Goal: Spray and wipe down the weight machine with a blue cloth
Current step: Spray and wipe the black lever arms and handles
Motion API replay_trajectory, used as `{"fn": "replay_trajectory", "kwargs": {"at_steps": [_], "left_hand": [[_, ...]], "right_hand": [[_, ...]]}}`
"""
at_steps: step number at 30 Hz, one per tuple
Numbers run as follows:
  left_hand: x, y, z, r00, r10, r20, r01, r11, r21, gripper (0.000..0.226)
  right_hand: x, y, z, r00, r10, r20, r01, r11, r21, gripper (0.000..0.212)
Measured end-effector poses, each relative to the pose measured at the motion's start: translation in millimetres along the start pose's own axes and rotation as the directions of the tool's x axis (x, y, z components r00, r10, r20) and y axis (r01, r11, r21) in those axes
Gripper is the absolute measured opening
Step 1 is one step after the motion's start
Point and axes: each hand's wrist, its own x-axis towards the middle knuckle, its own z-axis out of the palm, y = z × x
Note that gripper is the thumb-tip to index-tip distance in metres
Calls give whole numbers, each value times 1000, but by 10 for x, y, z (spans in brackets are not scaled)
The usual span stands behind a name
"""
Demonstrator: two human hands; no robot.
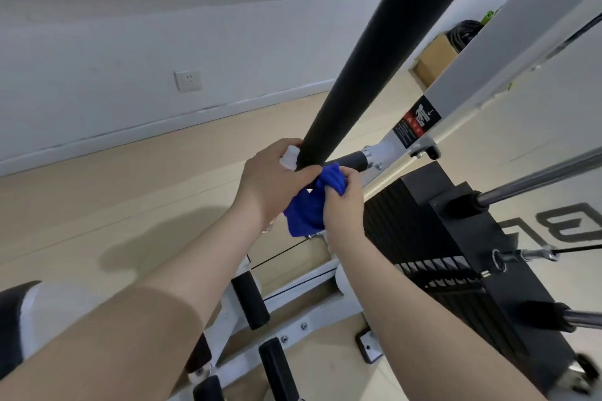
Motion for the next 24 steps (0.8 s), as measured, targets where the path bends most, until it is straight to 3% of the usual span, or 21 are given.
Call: {"fn": "replay_trajectory", "kwargs": {"at_steps": [3, 6, 9, 11, 14, 17, 20, 22, 24], "left_hand": [[38, -9, -18, 1000, 25, -1, -25, 996, 82, 30], [66, -13, -57, 1000, 8, 2, -8, 995, 103, 22], [71, -24, -60, 1000, -19, 11, 18, 996, 88, 19], [98, -36, -64, 1000, -25, 5, 24, 998, 59, 19], [113, -53, -70, 999, -27, 20, 26, 998, 55, 21], [121, -30, -99, 998, -29, 50, 26, 997, 67, 23], [142, -18, -109, 997, -33, 70, 26, 995, 95, 25], [145, -18, -108, 997, -37, 71, 30, 995, 97, 23], [139, -25, -100, 998, -42, 52, 38, 996, 75, 23]], "right_hand": [[-139, 22, -32, 983, -107, 147, 124, 986, -110, 21], [276, -43, -225, 977, -212, 14, 203, 911, -358, 21], [782, -94, -464, 952, -273, -137, 143, 794, -591, 36], [947, -51, -511, 949, -265, -172, 108, 784, -612, 42], [835, -25, -366, 958, -202, -202, 72, 855, -514, 42], [500, 10, -102, 972, -228, 56, 225, 838, -497, 35], [410, 59, -121, 891, -346, 294, 454, 668, -590, 32], [567, -8, -309, 773, -417, 478, 630, 412, -659, 35], [778, -111, -460, 693, -369, 619, 703, 159, -693, 33]]}}
